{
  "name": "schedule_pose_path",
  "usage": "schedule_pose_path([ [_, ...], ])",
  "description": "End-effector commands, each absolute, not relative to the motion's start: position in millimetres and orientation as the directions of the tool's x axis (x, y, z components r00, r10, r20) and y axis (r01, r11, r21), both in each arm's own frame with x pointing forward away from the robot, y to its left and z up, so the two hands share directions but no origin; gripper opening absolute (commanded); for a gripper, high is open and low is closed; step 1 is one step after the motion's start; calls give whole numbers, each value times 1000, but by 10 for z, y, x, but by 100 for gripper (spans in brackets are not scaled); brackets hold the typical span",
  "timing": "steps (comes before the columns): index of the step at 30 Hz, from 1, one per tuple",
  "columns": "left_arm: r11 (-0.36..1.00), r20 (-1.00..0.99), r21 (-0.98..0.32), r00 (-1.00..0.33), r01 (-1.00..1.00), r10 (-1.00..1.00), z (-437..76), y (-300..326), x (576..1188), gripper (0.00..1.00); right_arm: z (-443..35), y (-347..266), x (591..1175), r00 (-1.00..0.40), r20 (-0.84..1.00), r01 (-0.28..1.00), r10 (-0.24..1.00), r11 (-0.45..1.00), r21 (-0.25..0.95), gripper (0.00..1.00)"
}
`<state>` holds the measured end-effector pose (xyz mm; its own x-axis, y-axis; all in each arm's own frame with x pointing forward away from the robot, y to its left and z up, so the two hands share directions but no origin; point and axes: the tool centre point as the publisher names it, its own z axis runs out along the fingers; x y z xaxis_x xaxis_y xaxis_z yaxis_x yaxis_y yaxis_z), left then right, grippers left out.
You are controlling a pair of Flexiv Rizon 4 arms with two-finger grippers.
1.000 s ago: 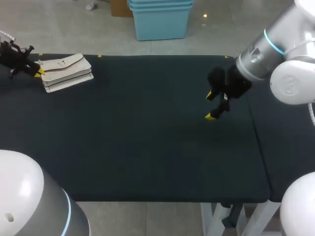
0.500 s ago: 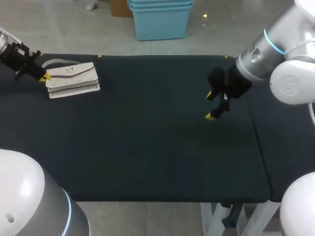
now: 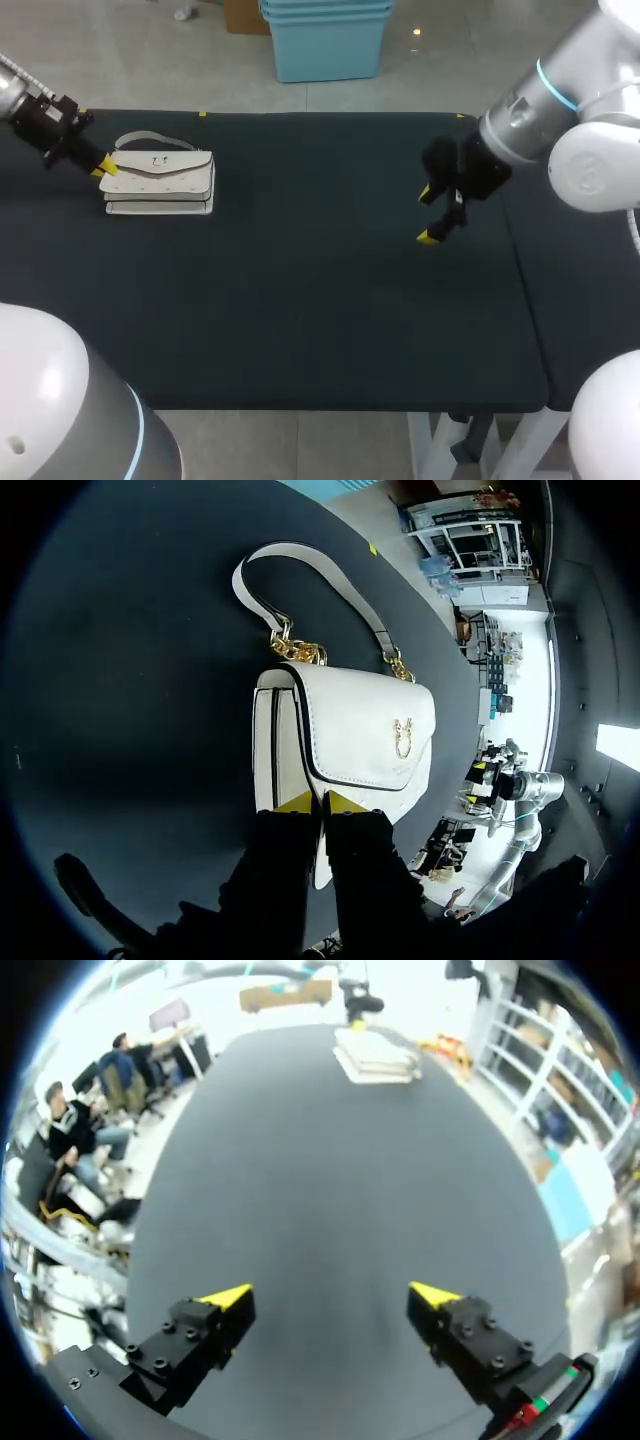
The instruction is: Pick up the bag, open it, inspect its contents, close it, and place it on the opposite side
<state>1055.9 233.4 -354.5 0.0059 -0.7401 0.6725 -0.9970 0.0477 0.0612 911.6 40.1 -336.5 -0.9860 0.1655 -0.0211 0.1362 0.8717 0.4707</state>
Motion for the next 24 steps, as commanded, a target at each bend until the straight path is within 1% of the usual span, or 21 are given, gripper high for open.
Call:
schedule_pose_path([
  [1, 105, 644, 85, -26, -991, -764, -3561, 2273, 10601, 0, -3364, 400, 9122, -986, -19, 136, 164, 872, 471, 100],
  [6, 132, 636, 76, -54, -988, -770, -3544, 2221, 10540, 0, -3364, 400, 9122, -986, -19, 136, 164, 872, 471, 100],
  [7, 134, 628, 70, -61, -988, -776, -3536, 2217, 10531, 25, -3364, 400, 9122, -986, -19, 136, 164, 872, 471, 100],
  [8, 137, 627, 65, -67, -988, -776, -3525, 2217, 10517, 44, -3364, 400, 9122, -986, -19, 136, 164, 872, 471, 100],
  [9, 136, 628, 63, -67, -989, -776, -3509, 2227, 10509, 50, -3364, 400, 9122, -986, -19, 136, 164, 872, 471, 100],
  [10, 137, 630, 57, -71, -989, -773, -3489, 2242, 10504, 51, -3364, 400, 9122, -986, -19, 136, 164, 872, 471, 100],
  [11, 138, 631, 54, -73, -989, -772, -3474, 2256, 10500, 51, -3364, 400, 9122, -986, -19, 136, 164, 872, 471, 100],
  [12, 136, 631, 52, -73, -989, -772, -3463, 2270, 10495, 48, -3364, 400, 9122, -986, -19, 136, 164, 872, 471, 100],
  [17, 142, 664, 70, -60, -987, -745, -3419, 2325, 10446, 29, -3364, 400, 9122, -986, -19, 136, 164, 872, 471, 100],
  [22, 153, 654, 75, -68, -985, -754, -3443, 2266, 10368, 29, -3364, 400, 9122, -986, -19, 136, 164, 872, 471, 100],
  [24, 152, 641, 75, -69, -985, -764, -3480, 2237, 10346, 36, -3364, 400, 9122, -986, -19, 136, 164, 872, 471, 100],
])
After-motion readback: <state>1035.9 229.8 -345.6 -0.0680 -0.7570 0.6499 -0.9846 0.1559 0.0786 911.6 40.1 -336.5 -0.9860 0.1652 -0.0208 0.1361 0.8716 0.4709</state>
